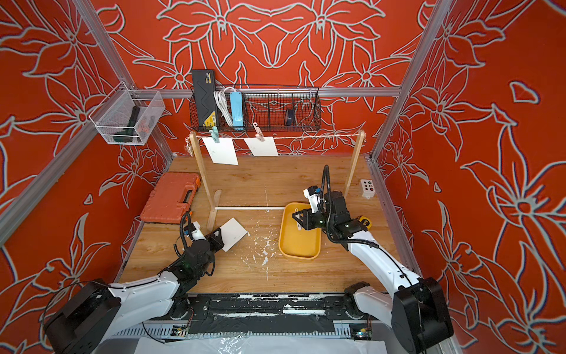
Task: Remove the postcards from the strings
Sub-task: Place the postcard at the center of the board, then place the clamp in the storage box.
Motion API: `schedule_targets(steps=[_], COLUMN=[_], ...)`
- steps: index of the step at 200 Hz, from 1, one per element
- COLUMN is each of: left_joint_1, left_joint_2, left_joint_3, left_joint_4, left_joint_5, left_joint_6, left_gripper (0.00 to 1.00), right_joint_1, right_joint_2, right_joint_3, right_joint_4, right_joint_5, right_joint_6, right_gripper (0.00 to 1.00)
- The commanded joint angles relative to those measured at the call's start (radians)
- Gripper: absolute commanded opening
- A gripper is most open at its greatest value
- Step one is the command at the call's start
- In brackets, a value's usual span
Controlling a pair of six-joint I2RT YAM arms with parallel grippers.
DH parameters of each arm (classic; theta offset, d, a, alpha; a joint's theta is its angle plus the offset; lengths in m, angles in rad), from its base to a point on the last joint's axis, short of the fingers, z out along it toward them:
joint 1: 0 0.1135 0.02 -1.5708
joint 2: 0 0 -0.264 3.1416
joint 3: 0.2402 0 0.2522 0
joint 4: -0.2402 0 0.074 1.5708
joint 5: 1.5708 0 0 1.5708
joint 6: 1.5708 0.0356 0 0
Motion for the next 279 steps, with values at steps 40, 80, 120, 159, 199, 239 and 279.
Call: schedule_targets(steps=[40, 80, 120, 159, 199, 239, 279], left_joint_1=[0.005, 0.007, 0.022, 0.026, 0.026, 0.025, 0.026], left_joint_2=[-0.098, -0.139, -0.105, -0.102, -0.145, -0.223, -0.314], left_joint_3=[0.066, 0.13, 0.214, 0.247, 0.239, 0.209, 0.18], left_joint_4=[-0.226, -0.448, -0.656, -0.666, -0.581, -0.458, -0.398], left_joint_5=[-0.085, -0.116, -0.122, -0.081, 0.022, 0.155, 0.195], left_joint_6=[-0.067, -0.105, -0.162, -0.102, 0.035, 0.163, 0.198], left_gripper=[0.68, 0.85, 0.93, 0.93, 0.92, 0.88, 0.88], right_joint_1=[0.008, 0.009, 0.009, 0.009, 0.009, 0.011, 0.024], right_joint_2=[0.02, 0.028, 0.037, 0.046, 0.079, 0.144, 0.204], right_joint_3=[0.012, 0.011, 0.02, 0.023, 0.029, 0.033, 0.037], right_joint_4=[0.024, 0.023, 0.013, -0.013, -0.087, -0.13, -0.145], right_joint_5=[0.027, 0.036, 0.042, 0.081, 0.202, 0.284, 0.337], right_joint_6=[-0.02, -0.022, -0.031, -0.035, -0.031, -0.006, 0.007], right_gripper=[0.26, 0.26, 0.26, 0.27, 0.27, 0.28, 0.35])
